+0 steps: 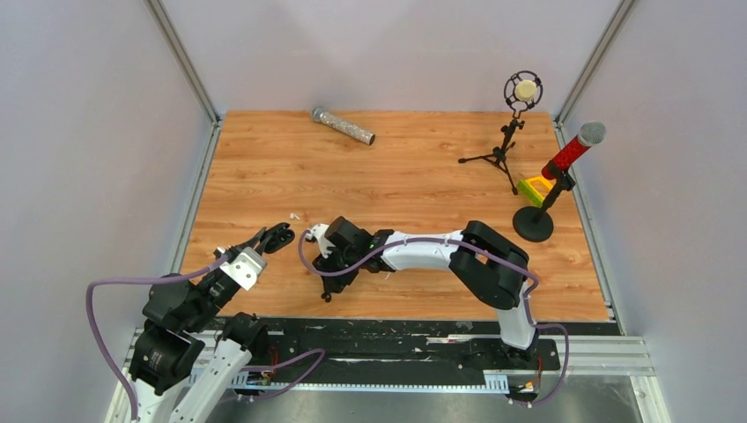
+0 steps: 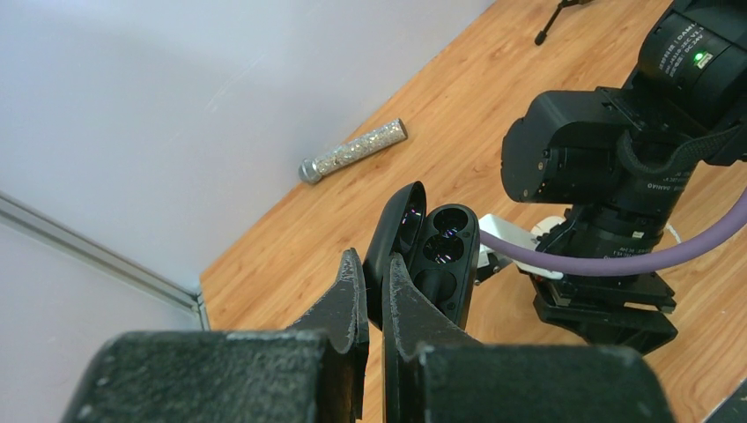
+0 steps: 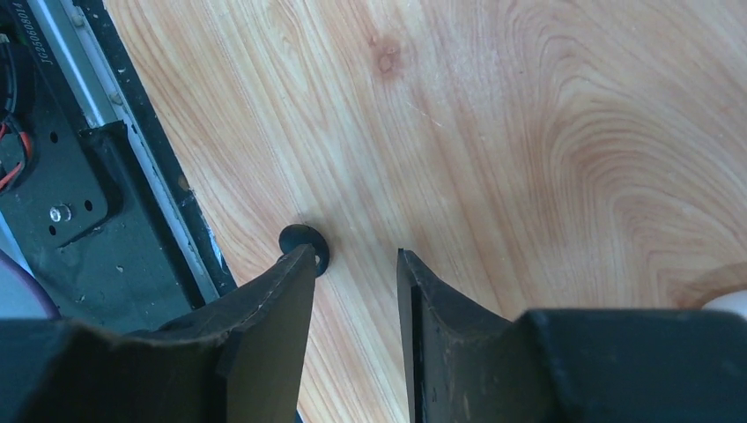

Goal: Insert the wireless bluetooth earbuds into the charging case
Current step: Pick up the earbud from the center of the board.

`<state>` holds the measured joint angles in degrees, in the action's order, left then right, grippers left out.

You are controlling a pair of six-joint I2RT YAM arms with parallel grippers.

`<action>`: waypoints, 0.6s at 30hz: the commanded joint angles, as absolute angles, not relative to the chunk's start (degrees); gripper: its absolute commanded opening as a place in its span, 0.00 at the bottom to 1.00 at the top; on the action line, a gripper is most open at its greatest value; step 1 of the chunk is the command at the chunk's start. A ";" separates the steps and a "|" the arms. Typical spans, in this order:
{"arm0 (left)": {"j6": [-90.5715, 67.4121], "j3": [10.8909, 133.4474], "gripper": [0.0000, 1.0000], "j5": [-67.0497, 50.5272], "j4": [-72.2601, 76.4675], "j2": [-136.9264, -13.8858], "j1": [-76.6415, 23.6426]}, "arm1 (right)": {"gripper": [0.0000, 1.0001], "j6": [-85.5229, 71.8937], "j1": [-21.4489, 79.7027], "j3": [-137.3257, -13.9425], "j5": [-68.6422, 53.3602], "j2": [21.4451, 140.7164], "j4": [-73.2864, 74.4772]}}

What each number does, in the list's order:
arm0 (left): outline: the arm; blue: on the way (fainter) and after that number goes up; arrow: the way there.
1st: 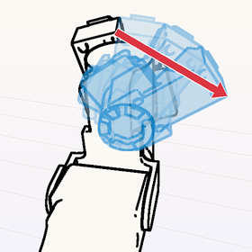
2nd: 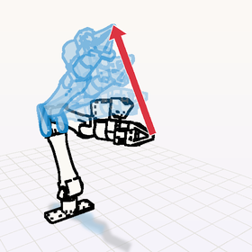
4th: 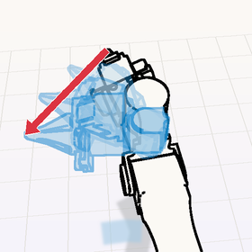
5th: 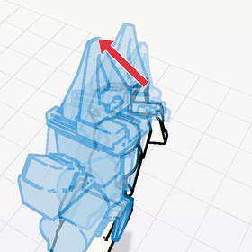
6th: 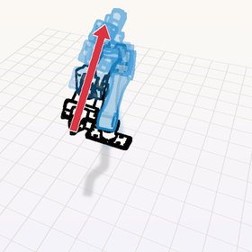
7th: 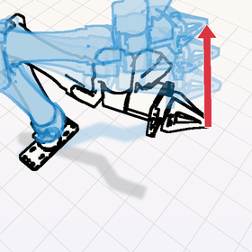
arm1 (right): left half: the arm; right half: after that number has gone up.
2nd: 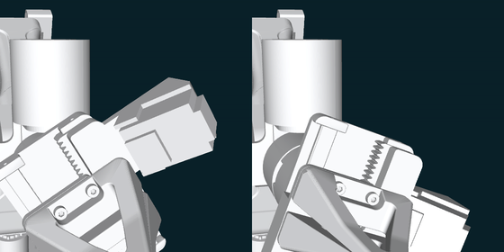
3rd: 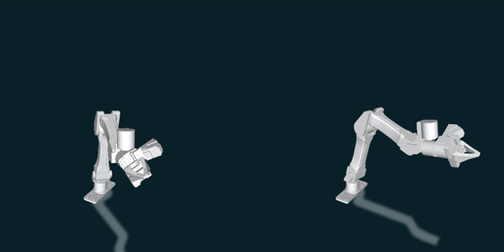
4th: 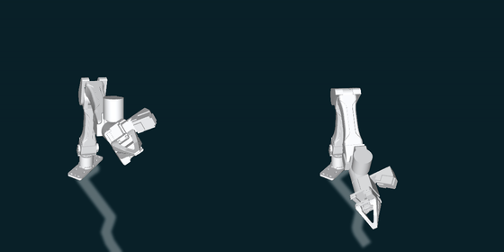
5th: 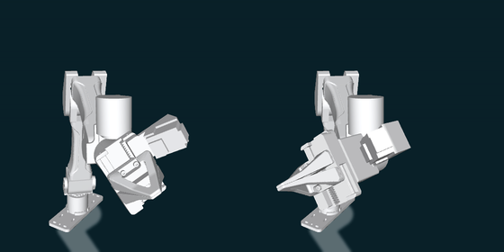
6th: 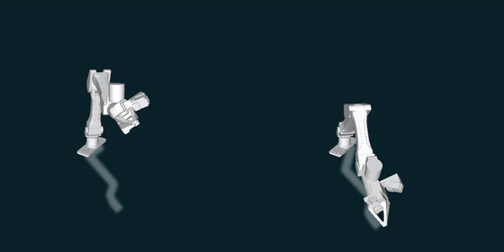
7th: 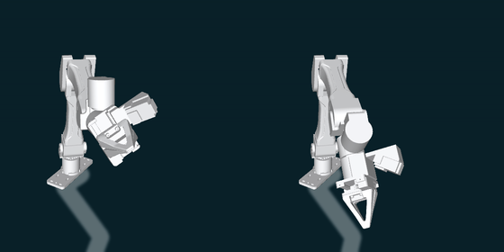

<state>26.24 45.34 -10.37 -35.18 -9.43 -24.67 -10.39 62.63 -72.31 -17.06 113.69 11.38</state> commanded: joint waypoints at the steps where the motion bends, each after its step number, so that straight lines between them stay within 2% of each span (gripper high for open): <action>1: 25.74 45.63 0.00 -9.46 -33.58 -9.07 -24.52 | 0.39 -8.88 64.56 -74.74 -16.48 115.71 11.04; 5: 26.05 45.79 0.00 -9.11 -33.66 -9.16 -24.52 | 0.32 -7.81 65.97 -75.63 -12.57 116.77 13.59; 18: 26.94 46.32 0.00 -9.27 -33.13 -9.52 -24.52 | 0.34 -4.20 68.02 -73.82 -14.59 113.82 14.91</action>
